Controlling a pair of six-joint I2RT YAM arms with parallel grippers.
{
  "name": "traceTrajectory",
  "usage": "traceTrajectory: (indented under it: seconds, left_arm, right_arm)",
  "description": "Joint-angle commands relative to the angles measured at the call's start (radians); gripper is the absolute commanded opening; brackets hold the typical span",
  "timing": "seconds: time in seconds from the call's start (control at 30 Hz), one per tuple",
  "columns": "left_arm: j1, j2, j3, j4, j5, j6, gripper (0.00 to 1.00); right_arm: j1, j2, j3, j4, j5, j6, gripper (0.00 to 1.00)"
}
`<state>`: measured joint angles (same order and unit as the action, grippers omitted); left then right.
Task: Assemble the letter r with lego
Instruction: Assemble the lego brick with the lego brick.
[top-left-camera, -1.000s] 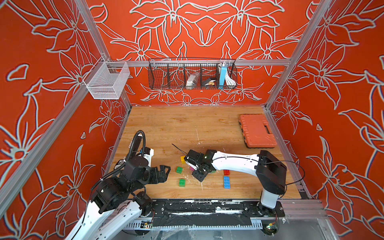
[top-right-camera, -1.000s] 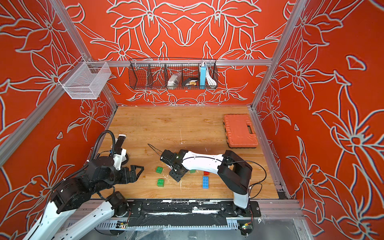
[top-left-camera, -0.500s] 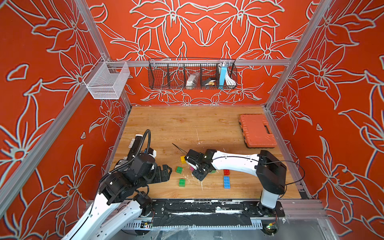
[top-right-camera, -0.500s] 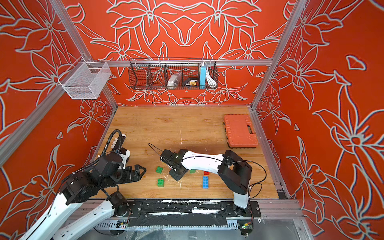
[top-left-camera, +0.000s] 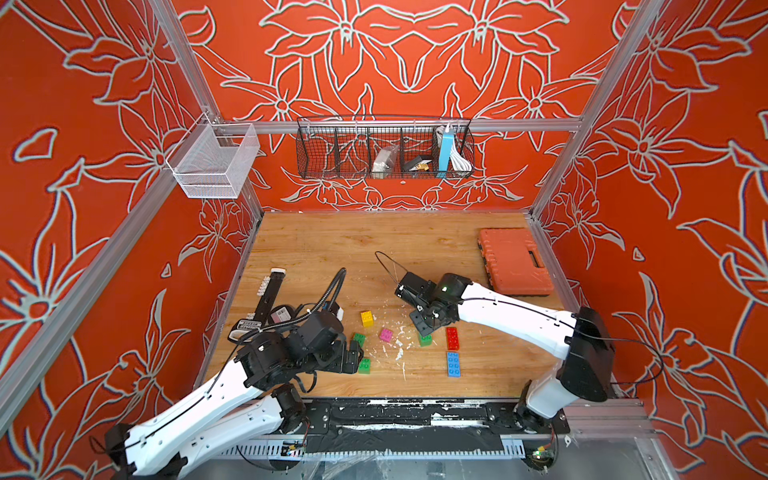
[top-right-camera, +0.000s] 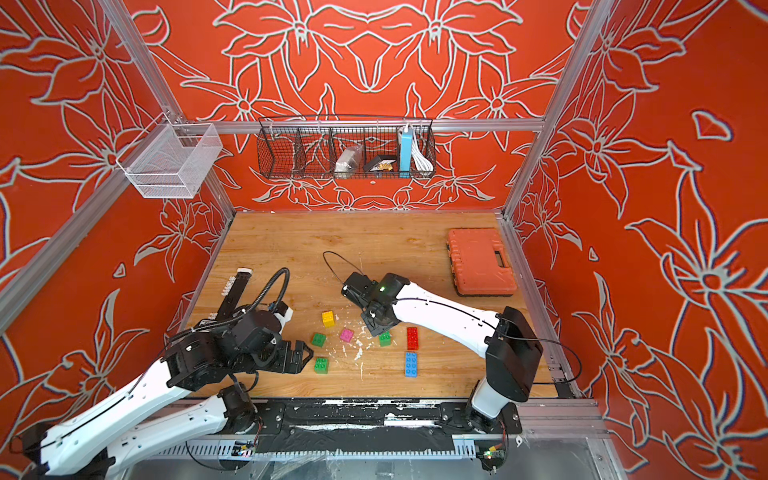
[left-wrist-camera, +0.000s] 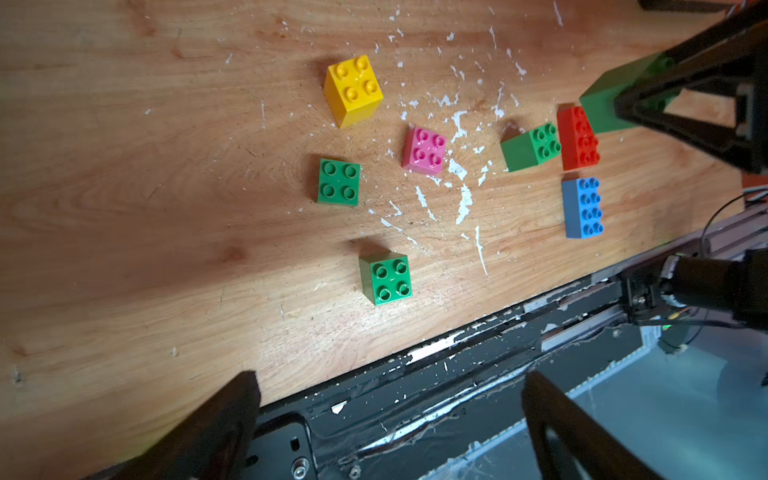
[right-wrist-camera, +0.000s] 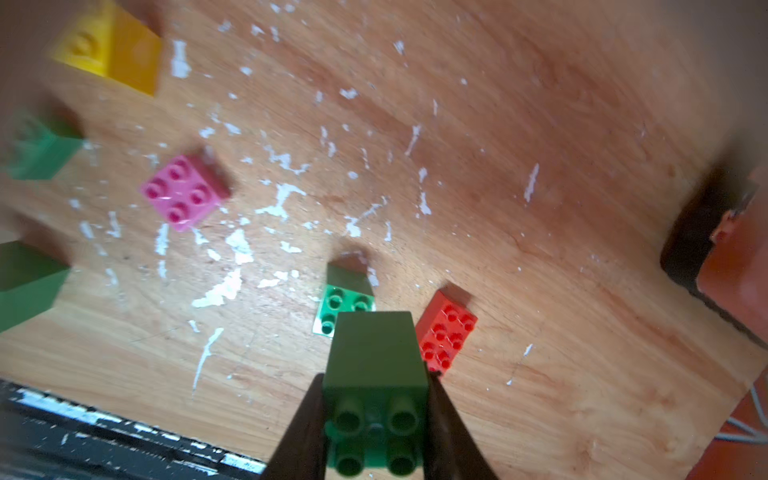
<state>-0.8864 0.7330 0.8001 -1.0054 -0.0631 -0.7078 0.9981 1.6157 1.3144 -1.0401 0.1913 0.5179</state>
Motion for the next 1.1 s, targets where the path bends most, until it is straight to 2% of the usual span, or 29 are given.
traceTrajectory:
  seconds: [0.0, 0.13, 0.47, 1.07]
  left_arm:
    - [-0.062, 0.014, -0.024, 0.036, -0.086, -0.028, 0.99]
    - [-0.095, -0.010, -0.033, 0.045, -0.113, -0.036, 0.99]
    - [-0.099, -0.101, 0.010, -0.008, -0.171, -0.014, 0.99]
    - [-0.100, -0.124, -0.013, 0.027, -0.155, -0.002, 0.99]
  right_arm:
    - [-0.010, 0.010, -0.034, -0.032, -0.022, 0.069, 0.00]
    - [-0.018, 0.028, -0.047, -0.028, -0.040, 0.082, 0.00]
    - [-0.027, 0.040, -0.064, 0.040, -0.095, 0.116, 0.00]
    - [-0.030, 0.076, -0.064, 0.093, -0.124, 0.175, 0.00]
